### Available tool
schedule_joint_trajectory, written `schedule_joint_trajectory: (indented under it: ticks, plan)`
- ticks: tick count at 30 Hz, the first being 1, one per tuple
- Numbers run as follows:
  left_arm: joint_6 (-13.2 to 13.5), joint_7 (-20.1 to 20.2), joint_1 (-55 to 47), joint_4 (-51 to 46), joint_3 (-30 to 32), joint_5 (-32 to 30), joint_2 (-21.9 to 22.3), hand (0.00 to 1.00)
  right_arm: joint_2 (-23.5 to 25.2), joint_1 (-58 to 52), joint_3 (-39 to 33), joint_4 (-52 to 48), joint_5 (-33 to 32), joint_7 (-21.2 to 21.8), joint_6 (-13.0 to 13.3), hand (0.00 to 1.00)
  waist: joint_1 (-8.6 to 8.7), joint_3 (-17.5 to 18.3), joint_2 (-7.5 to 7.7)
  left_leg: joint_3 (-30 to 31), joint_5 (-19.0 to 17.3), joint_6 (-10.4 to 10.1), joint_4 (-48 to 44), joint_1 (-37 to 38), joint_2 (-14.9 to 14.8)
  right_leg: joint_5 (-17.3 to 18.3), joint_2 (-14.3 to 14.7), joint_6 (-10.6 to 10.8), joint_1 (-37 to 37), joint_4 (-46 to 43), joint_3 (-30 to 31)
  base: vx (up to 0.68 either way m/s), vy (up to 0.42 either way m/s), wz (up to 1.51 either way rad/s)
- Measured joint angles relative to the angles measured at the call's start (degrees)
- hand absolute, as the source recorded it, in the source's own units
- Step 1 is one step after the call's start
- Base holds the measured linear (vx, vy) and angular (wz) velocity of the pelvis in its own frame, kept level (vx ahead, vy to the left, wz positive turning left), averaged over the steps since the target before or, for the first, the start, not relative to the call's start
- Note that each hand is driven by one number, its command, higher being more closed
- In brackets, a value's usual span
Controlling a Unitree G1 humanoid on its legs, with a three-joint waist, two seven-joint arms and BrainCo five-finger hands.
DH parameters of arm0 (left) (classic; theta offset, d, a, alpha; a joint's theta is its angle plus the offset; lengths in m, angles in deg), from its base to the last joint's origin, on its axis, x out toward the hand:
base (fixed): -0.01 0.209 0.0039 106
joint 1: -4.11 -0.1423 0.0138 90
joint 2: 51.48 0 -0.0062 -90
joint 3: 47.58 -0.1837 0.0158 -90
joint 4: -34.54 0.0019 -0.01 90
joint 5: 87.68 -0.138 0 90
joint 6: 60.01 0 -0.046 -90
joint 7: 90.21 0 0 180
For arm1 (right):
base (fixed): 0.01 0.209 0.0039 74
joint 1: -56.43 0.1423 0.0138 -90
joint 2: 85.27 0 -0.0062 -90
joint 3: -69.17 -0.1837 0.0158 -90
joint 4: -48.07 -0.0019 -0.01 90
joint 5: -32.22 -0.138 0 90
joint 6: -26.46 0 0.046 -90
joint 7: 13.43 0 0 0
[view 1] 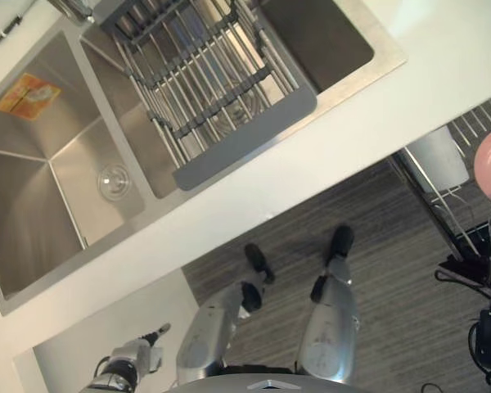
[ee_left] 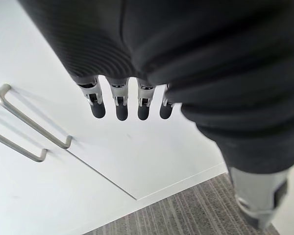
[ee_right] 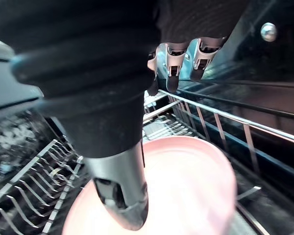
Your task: Walk over to the sink, pick up the cup, carry it to the dishwasher, place the cup inside the dishwasher, then close the dishwasher door
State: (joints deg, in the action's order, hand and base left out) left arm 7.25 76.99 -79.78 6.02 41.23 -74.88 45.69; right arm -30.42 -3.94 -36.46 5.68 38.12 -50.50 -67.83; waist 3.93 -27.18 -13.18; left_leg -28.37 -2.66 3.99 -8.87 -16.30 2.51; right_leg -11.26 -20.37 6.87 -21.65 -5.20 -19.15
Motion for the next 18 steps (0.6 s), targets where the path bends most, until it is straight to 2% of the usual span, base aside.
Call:
schedule_joint_trajectory:
  ticks: [2,6,8,9,10,12,14,16,18]
  plan:
    - [0.03,0.75,-0.01,0.01,1.42,-0.6,0.0,0.0,0.19,-0.7,-0.87,-3.26,-0.01,-0.57,0.82,0.0,0.31,-0.55,0.8,-0.2,-0.36,0.02,-0.23,1.46,-0.36,0.19,0.36,-0.09,1.43,0.0,0.16,0.02,-0.068,-0.11]
    - [0.08,2.2,-0.27,-0.22,6.21,-1.95,-0.44,0.0,1.43,-4.57,-5.87,-13.7,-0.03,-1.88,1.63,0.0,1.72,-2.4,3.57,-1.23,-3.67,-1.09,-4.54,5.61,-3.85,0.78,3.04,-0.14,7.79,2.02,0.23,0.03,-0.081,-0.21]
    - [-1.34,3.95,-2.01,-1.24,8.53,-2.15,-1.27,0.0,3.04,-8.32,-10.62,-17.88,-1.04,-2.26,1.47,0.0,3.16,-2.22,6.13,-1.84,-6.13,-2.32,-7.93,7.29,-6.76,0.71,5.48,-0.38,11.24,4.12,0.46,0.06,-0.081,-0.3]
    - [-1.66,4.67,-2.71,-1.44,9.06,-2.51,-1.65,0.0,3.65,-9.4,-11.94,-18.09,-1.3,-2.29,1.42,0.0,3.35,-2.01,7.05,-2.14,-6.79,-2.59,-8.8,7.86,-7.62,0.76,6.2,-0.48,12.03,4.61,0.85,0.08,-0.085,-0.48]
    - [-2.32,5.96,-4.43,-1.86,10.34,-3.88,-2.44,0.0,4.34,-11.52,-13.97,-17.99,-2.22,-2.21,0.89,0.0,3.53,-1.63,9.13,-3.27,-8.2,-3.54,-10.43,9.41,-9.57,0.96,7.85,-0.89,13.75,5.36,1.58,0.09,-0.098,-0.48]
    - [-3.73,8.32,-7.87,-1.82,11.4,-6.92,-3.79,0.0,4.83,-15.38,-17.92,-16.65,-4.63,-1.76,0.11,0.0,4.72,1.21,11.88,-3.96,-10.27,-4.4,-13.7,10.48,-12.98,0.73,10.65,-1.33,15.94,6.78,2.05,0.12,-0.109,-0.53]
    - [-4.9,10.76,-11.26,-1.54,12.5,-10.74,-4.15,0.0,4.67,-17.74,-21.97,-14.61,-9.52,-0.69,-0.05,0.0,5.82,5.98,13.63,-5.53,-12.28,-5.82,-15.79,12.04,-15.93,0.68,13.26,-1.54,17.7,8.48,3.59,0.17,-0.108,-0.55]
    - [-5.6,11.92,-12.23,-1.05,12.61,-11.35,-4.14,0.0,4.27,-19.05,-24.57,-12.45,-13.39,-0.02,-0.18,0.0,6.11,8.54,14.36,-6.92,-13.17,-6.83,-16.0,14.2,-17.19,0.7,14.65,-1.59,19.27,9.51,4.59,0.14,-0.087,-0.45]
    - [-5.66,12.21,-12.78,0.4,12.97,-13.24,-4.02,0.0,3.64,-20.77,-27.1,-6.87,-21.32,4.99,-1.08,0.0,6.54,11.94,15.02,-8.55,-14.03,-8.15,-15.87,16.96,-18.57,1.22,15.89,-2.17,20.9,9.8,5.75,0.12,-0.075,-0.43]
